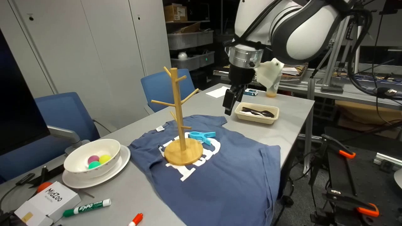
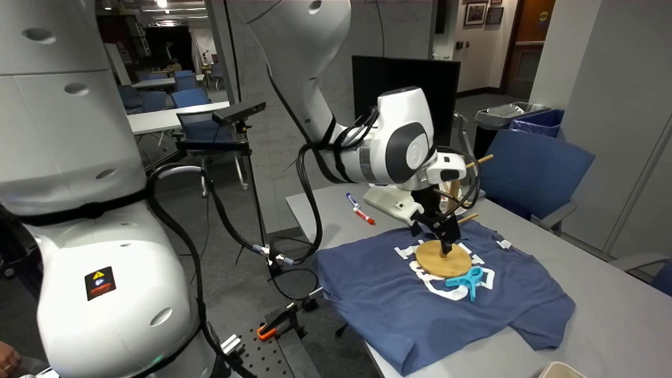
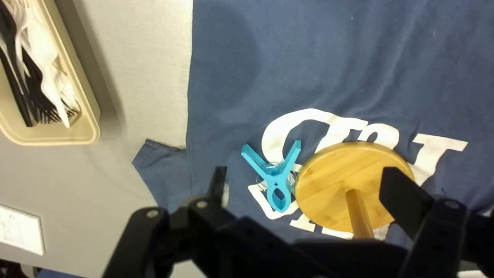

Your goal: Remove the clothes peg from the wooden object and put it on the table

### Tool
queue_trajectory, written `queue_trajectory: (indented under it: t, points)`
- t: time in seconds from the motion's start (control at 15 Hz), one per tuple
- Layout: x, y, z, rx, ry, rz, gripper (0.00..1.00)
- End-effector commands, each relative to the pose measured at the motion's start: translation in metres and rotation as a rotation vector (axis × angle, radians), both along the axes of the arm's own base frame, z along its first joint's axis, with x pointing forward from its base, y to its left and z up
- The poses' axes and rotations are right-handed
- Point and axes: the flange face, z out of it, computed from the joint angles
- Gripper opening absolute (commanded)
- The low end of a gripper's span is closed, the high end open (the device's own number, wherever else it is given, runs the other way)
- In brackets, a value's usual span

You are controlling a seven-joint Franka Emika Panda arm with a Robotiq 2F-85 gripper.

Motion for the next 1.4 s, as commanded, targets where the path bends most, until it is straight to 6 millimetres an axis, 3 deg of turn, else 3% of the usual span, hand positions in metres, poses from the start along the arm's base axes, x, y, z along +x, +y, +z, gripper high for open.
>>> queue_trajectory:
  t: [0.0,0.6,0.67,1.33]
  points:
    - [-0.024,0.013,0.026,-0.032,-0.053,0.036,1.00]
    - [-0.059,0.023,0.055,-0.043,-0.128,0.091,1.00]
    - [-0.043,0.021,0.045,-0.039,-0.098,0.074,1.00]
    - [-0.054,0.022,0.050,-0.036,-0.107,0.075,1.00]
